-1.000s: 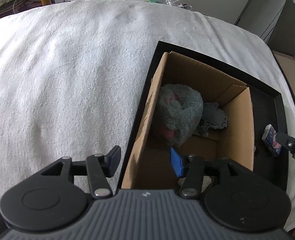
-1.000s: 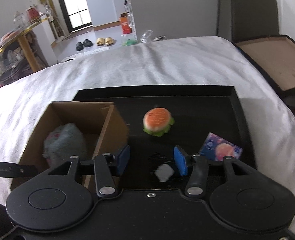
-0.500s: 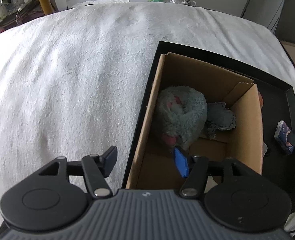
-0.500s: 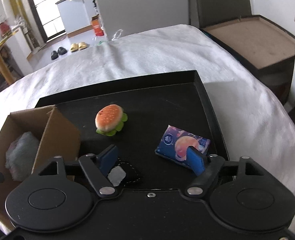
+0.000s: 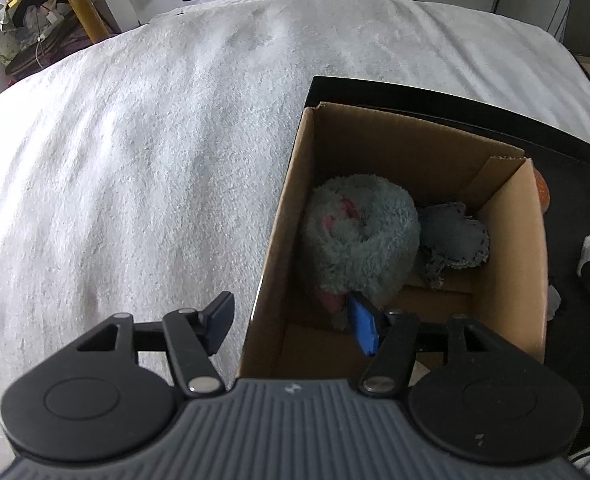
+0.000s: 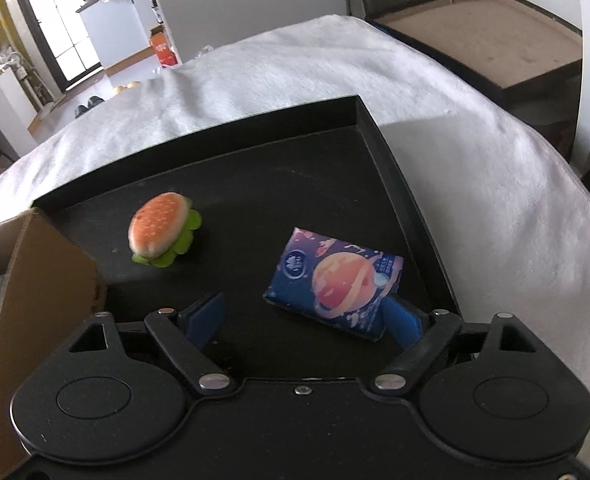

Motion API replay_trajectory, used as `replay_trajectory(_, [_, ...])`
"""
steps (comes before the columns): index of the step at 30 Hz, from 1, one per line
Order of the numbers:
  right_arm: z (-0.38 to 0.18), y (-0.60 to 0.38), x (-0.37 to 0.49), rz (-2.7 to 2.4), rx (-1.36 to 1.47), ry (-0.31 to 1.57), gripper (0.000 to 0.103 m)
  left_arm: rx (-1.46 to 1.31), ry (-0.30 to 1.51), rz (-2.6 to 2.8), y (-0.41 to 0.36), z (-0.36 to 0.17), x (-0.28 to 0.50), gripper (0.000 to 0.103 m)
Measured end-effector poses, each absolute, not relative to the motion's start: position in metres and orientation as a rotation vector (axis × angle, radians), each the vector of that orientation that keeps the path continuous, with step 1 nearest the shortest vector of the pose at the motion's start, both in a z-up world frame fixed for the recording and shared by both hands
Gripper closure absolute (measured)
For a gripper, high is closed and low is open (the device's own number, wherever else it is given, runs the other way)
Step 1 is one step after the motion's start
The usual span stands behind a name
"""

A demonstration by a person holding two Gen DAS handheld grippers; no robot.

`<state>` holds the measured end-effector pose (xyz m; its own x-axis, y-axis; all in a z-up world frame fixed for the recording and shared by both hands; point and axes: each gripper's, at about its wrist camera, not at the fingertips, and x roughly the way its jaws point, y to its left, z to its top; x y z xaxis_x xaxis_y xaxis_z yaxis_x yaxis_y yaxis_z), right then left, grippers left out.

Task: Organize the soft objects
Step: 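Move the right tool to the blue planet-print tissue pack and close on it, then carry the tissue pack into the box and open the right tool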

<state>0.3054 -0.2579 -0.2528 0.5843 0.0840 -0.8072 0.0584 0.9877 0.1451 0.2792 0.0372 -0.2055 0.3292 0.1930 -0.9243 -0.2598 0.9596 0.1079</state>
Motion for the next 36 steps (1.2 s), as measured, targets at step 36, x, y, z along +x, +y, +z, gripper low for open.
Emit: replay_trajectory(36, [-0.208,-0.223,0.282,0.118,0.061,0.902,0.032,-0.149,1.153,0.253,0.054,-0.183,0.252,0.035])
